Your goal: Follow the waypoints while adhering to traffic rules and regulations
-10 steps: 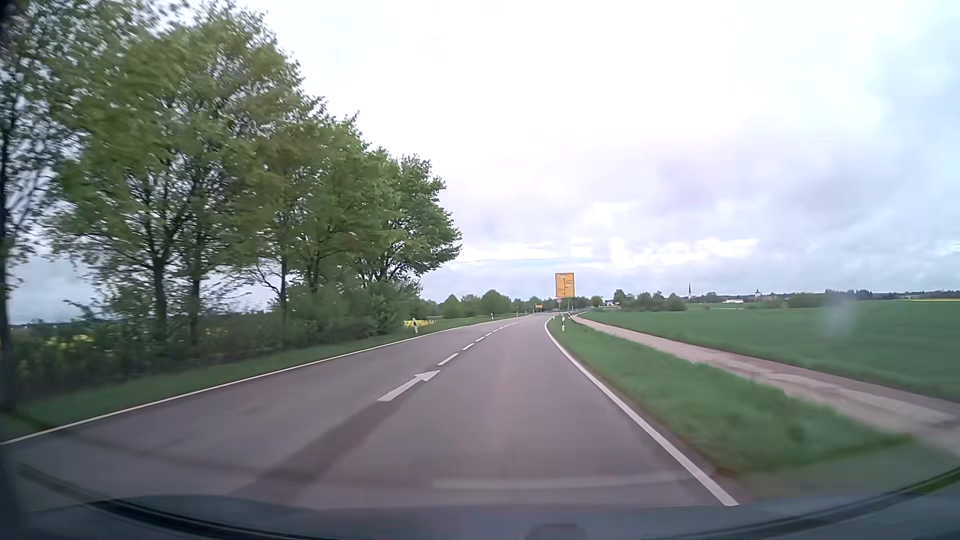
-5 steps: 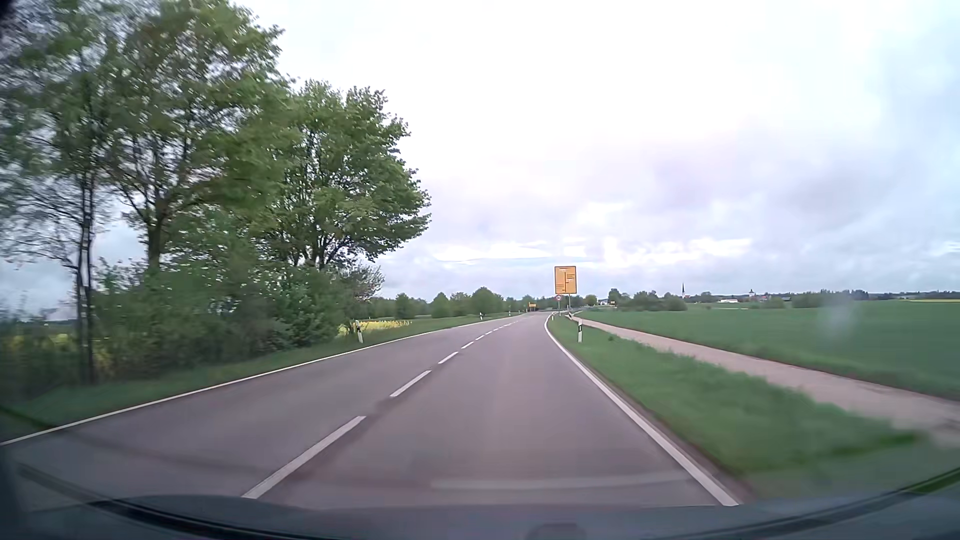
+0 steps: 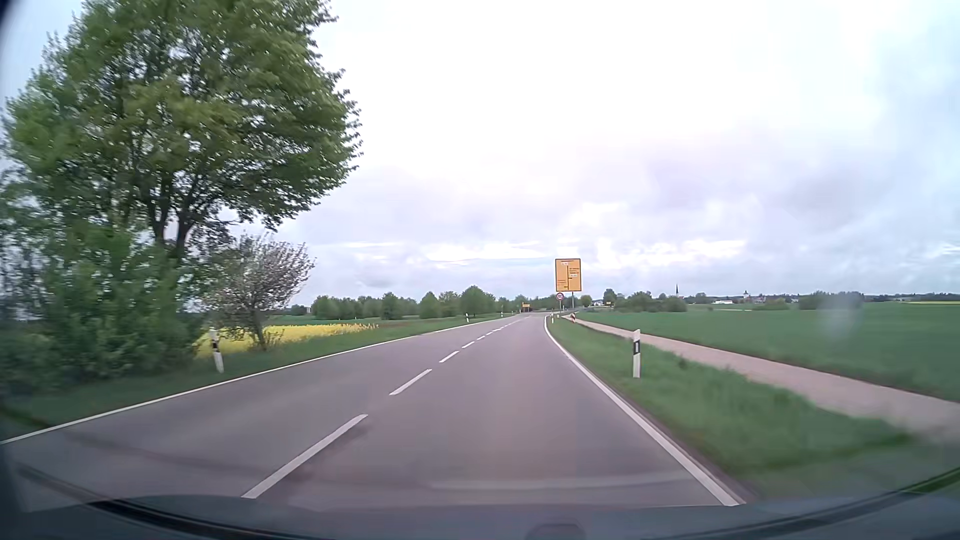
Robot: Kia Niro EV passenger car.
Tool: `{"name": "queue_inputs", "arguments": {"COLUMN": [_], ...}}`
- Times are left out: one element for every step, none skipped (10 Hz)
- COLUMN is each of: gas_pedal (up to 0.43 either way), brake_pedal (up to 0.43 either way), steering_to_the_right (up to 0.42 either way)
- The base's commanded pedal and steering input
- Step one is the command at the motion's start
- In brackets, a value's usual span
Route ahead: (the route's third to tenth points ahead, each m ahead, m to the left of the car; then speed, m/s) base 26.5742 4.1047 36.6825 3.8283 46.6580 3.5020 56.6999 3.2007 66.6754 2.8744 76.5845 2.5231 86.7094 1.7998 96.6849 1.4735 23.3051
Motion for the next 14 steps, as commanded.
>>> {"name": "queue_inputs", "arguments": {"gas_pedal": [0.079,0.079,0.079,0.079,0.079,0.059,0.0,0.0,0.0,0.0,0.0,0.0,0.0,0.0], "brake_pedal": [0.0,0.0,0.0,0.0,0.0,0.0,0.0,0.0,0.0,0.0,0.0,0.0,0.0,0.0], "steering_to_the_right": [0.006,0.006,0.006,0.006,0.006,0.006,0.005,0.005,0.004,0.004,0.004,0.004,0.004,0.004]}}
